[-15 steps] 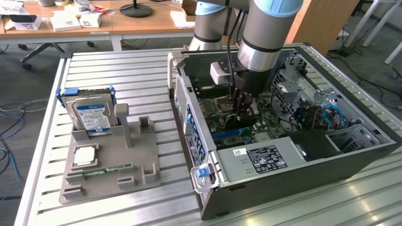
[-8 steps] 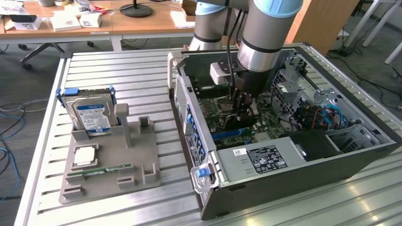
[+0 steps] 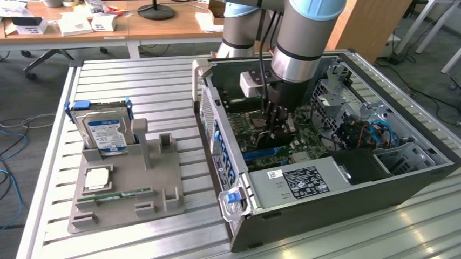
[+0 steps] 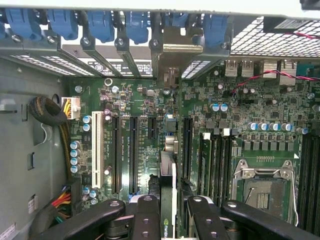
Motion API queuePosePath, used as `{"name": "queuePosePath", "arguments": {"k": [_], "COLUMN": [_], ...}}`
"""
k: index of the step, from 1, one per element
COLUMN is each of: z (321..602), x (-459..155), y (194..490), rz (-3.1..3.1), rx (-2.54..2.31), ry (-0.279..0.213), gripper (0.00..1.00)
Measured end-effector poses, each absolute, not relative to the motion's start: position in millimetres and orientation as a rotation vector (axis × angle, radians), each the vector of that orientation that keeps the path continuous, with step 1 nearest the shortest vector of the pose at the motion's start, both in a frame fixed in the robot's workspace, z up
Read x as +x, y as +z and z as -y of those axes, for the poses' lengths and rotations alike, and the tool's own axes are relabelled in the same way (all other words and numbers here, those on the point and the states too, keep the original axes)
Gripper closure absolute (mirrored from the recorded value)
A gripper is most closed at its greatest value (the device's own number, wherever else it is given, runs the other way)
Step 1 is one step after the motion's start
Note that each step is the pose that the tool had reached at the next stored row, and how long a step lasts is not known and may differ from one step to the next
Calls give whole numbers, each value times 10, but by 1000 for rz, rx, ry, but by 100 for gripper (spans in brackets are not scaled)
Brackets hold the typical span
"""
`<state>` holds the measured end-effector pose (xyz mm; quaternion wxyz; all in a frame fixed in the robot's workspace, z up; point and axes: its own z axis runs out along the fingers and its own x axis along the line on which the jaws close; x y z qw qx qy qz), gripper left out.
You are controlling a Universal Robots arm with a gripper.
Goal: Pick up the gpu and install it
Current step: 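Insert the gpu into the slot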
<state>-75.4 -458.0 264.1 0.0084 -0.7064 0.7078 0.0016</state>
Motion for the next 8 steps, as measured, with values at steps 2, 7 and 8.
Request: {"name": "queuePosePath", "arguments": {"k": [2, 7, 8], "z": [4580, 4580, 4580], "x": [-755, -757, -757], "y": [2635, 2625, 2625], "rz": [-2211, -2212, -2212], "rx": [-2208, -2208, -2208], "ry": [5, 5, 5], "gripper": [74, 74, 74]}}
